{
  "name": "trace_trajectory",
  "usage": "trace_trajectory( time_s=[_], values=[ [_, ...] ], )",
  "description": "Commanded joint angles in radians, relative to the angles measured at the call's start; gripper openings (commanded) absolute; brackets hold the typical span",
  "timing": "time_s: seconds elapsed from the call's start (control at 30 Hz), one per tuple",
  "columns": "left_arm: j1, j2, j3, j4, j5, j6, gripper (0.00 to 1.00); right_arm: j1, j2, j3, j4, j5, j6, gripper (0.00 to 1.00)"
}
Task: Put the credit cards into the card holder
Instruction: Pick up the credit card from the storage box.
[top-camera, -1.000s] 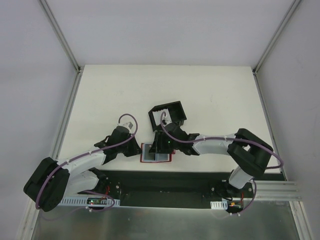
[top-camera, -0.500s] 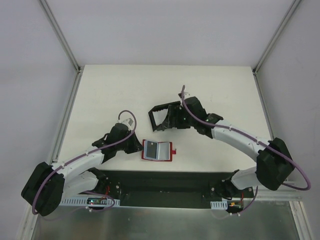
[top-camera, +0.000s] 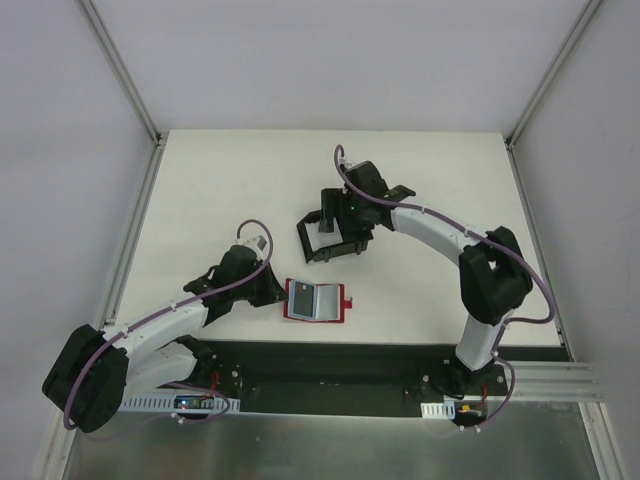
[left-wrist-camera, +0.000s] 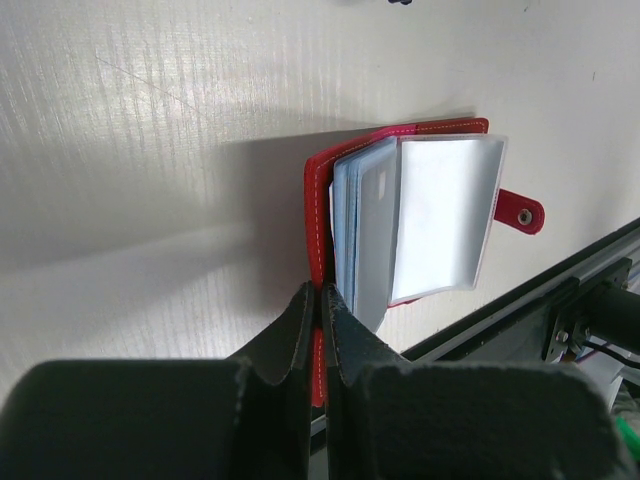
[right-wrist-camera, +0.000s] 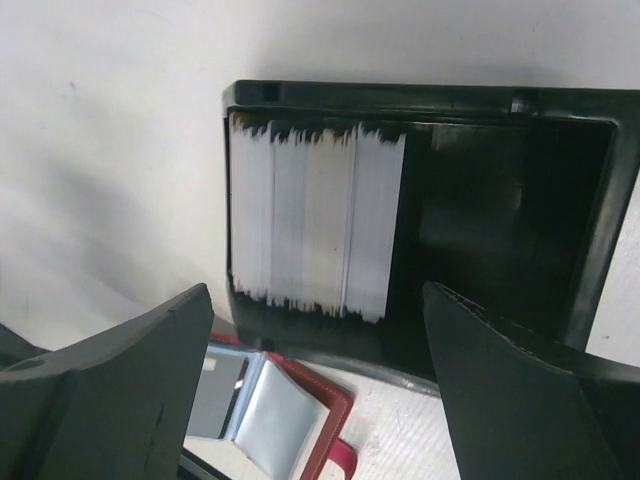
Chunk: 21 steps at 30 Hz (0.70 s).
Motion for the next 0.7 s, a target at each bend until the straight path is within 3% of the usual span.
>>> trace_trajectory(
  time_s=[0.0, 0.5, 0.67],
  values=[
    [-0.006, -0.017, 0.034, 0.001, 0.008, -0.005, 0.0, -0.017, 0.063, 0.078, -0.061, -0.038, -0.049, 0.89],
    [-0.006, -0.002, 0.039, 0.001, 0.008, 0.001, 0.0, -0.055, 0.231, 0.141, -0.003, -0.219, 0.011, 0.91],
    [-0.006, 0.004, 0.043, 0.001, 0.008, 0.003, 0.0, -0.072, 0.197, 0.103, 0.054, -0.288, 0.028, 0.85]
  ],
)
